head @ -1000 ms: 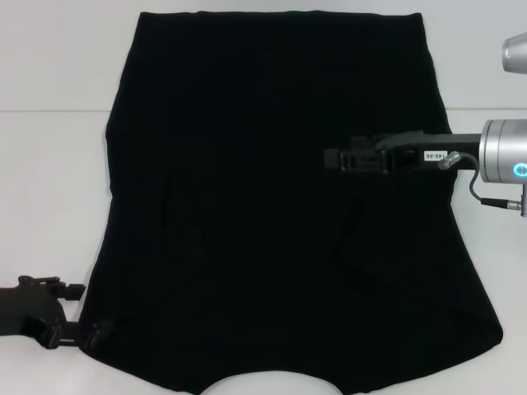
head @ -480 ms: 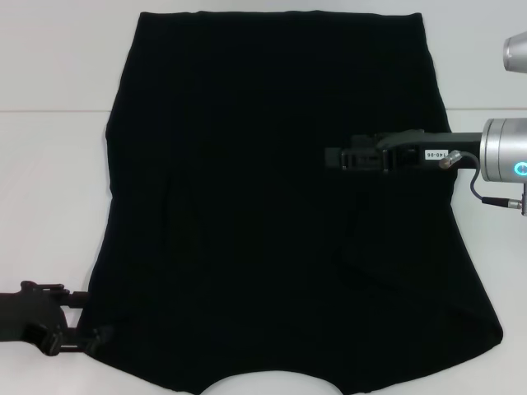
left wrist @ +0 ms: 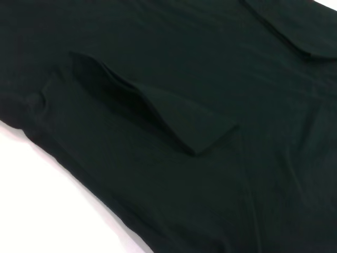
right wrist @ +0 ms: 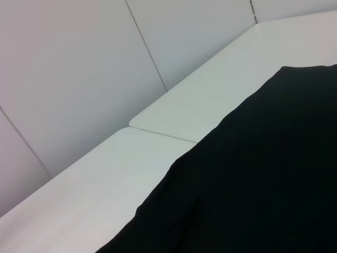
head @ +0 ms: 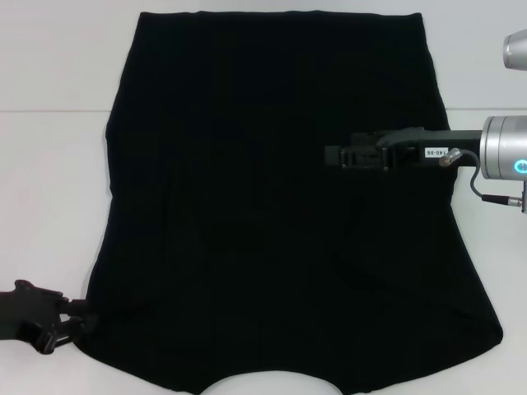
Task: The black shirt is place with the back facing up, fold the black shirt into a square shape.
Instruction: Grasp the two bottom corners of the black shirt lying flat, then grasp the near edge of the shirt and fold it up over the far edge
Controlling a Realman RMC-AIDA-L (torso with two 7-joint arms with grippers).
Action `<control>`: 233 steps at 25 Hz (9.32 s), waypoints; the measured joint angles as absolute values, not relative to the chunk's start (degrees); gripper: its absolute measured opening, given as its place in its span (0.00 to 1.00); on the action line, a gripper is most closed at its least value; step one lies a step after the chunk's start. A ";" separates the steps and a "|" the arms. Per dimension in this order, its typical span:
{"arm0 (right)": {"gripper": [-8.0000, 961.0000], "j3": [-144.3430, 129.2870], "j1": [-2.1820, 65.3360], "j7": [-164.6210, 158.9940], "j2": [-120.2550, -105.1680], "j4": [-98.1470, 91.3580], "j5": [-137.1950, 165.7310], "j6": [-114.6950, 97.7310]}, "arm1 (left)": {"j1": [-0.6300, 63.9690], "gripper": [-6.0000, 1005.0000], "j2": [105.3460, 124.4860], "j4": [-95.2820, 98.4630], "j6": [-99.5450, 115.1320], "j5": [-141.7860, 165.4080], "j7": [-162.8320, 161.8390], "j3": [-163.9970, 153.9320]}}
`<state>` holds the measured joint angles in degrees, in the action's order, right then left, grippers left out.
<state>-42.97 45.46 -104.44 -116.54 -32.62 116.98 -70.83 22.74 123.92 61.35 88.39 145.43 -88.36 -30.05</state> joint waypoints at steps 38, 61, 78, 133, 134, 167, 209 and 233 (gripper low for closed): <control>0.83 -43.51 45.90 -117.99 -113.78 -32.45 125.57 -71.21 | 21.80 0.01 123.93 61.24 91.34 144.87 -86.98 -24.29; 0.83 -43.02 39.96 -133.69 -106.08 -33.87 138.84 -90.57 | 21.87 0.01 123.70 60.64 90.58 140.43 -85.31 -24.15; 0.82 -43.49 36.49 -132.36 -105.55 -34.10 142.61 -92.19 | 22.97 0.01 123.42 57.58 87.89 140.44 -85.25 -24.17; 0.82 -42.26 37.50 -133.24 -107.95 -35.08 146.53 -90.30 | 24.48 0.01 122.78 56.94 86.42 140.45 -85.25 -24.17; 0.82 -42.26 37.59 -133.24 -108.01 -35.07 146.61 -90.25 | 24.50 0.01 122.77 56.94 86.42 140.45 -85.25 -24.17; 0.75 -43.52 40.62 -134.72 -110.13 -35.58 146.66 -91.90 | 24.61 0.01 122.61 56.25 85.17 140.45 -84.70 -24.17; 0.05 -23.57 27.00 -106.92 -111.22 -33.11 144.40 -94.08 | 17.83 0.01 122.94 55.46 101.29 139.12 -87.96 -9.96; 0.06 -14.15 31.72 -99.29 -110.93 -32.60 139.96 -92.32 | 29.53 0.01 117.70 41.34 97.05 133.98 -89.52 -2.78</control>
